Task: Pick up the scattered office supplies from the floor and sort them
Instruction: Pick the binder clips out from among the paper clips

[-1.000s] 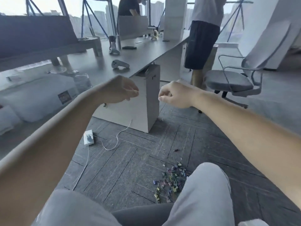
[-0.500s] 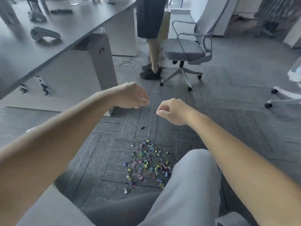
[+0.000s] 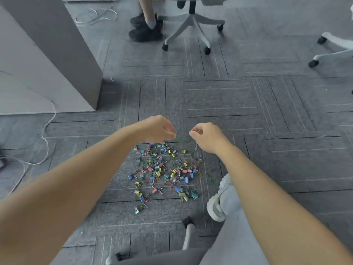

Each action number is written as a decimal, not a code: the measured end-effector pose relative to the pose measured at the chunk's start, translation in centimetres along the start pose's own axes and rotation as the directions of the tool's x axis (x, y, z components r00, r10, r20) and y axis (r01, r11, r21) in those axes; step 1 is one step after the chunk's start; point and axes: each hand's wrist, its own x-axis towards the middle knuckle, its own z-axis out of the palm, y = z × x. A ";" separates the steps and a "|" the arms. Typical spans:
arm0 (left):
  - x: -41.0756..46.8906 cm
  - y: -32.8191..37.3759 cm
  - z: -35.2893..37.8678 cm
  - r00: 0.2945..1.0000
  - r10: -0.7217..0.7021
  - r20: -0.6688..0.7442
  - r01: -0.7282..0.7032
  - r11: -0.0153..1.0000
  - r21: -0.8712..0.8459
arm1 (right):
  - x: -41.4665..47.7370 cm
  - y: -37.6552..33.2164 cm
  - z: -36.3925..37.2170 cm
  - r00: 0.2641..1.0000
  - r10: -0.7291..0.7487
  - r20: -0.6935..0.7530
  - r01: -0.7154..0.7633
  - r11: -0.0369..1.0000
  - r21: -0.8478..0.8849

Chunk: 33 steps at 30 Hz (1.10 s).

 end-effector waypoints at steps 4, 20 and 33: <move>4.8 -2.6 3.7 0.999 -0.044 0.014 0.044 0.999 -0.018 | 2.5 4.7 2.9 0.993 0.120 0.023 -0.120 0.992 0.032; 20.2 -23.2 23.0 0.965 -0.247 0.087 0.253 0.965 -0.066 | 12.2 17.3 27.5 0.902 0.313 0.298 -0.254 0.941 -0.221; 16.6 -26.4 32.4 0.948 -0.313 0.053 0.306 0.946 0.105 | 11.5 20.3 35.7 0.910 0.353 0.218 -0.311 0.928 -0.205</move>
